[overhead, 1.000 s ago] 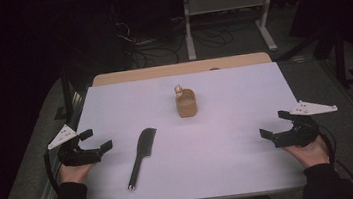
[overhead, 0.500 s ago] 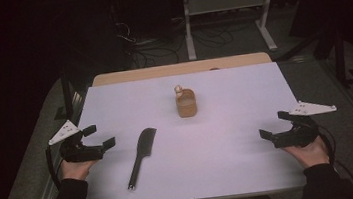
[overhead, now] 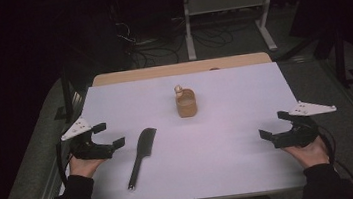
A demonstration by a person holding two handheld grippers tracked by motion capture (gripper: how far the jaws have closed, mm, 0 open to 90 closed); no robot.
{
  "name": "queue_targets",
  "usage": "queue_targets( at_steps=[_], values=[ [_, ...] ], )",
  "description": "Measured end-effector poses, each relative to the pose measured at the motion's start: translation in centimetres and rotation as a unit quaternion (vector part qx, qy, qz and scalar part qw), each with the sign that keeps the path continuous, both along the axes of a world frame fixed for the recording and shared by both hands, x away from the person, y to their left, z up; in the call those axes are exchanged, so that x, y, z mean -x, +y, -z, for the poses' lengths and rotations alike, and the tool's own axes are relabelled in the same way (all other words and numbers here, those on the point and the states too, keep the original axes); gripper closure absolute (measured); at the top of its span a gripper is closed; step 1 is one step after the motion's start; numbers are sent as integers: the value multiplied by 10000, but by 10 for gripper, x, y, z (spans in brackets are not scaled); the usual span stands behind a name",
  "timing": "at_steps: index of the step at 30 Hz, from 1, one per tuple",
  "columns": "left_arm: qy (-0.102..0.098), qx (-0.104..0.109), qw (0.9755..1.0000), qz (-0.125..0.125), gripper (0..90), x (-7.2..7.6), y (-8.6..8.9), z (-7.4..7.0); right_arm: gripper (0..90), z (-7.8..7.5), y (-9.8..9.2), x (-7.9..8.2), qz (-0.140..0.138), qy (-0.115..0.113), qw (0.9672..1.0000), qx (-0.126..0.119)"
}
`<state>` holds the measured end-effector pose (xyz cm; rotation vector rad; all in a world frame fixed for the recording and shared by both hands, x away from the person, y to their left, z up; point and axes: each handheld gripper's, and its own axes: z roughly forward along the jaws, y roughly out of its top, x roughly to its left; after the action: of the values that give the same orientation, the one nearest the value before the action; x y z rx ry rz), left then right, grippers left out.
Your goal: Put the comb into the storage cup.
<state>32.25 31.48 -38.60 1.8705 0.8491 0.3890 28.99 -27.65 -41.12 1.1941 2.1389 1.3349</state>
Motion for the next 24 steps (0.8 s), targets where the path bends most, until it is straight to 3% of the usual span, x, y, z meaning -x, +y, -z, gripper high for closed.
queue_targets(
  at_steps=[24],
  values=[
    [79, -256, 9978, 607, 2, 4, -32, 5, 0, 1, 1, 0, -46, 13, 10000, 38]
  ],
)
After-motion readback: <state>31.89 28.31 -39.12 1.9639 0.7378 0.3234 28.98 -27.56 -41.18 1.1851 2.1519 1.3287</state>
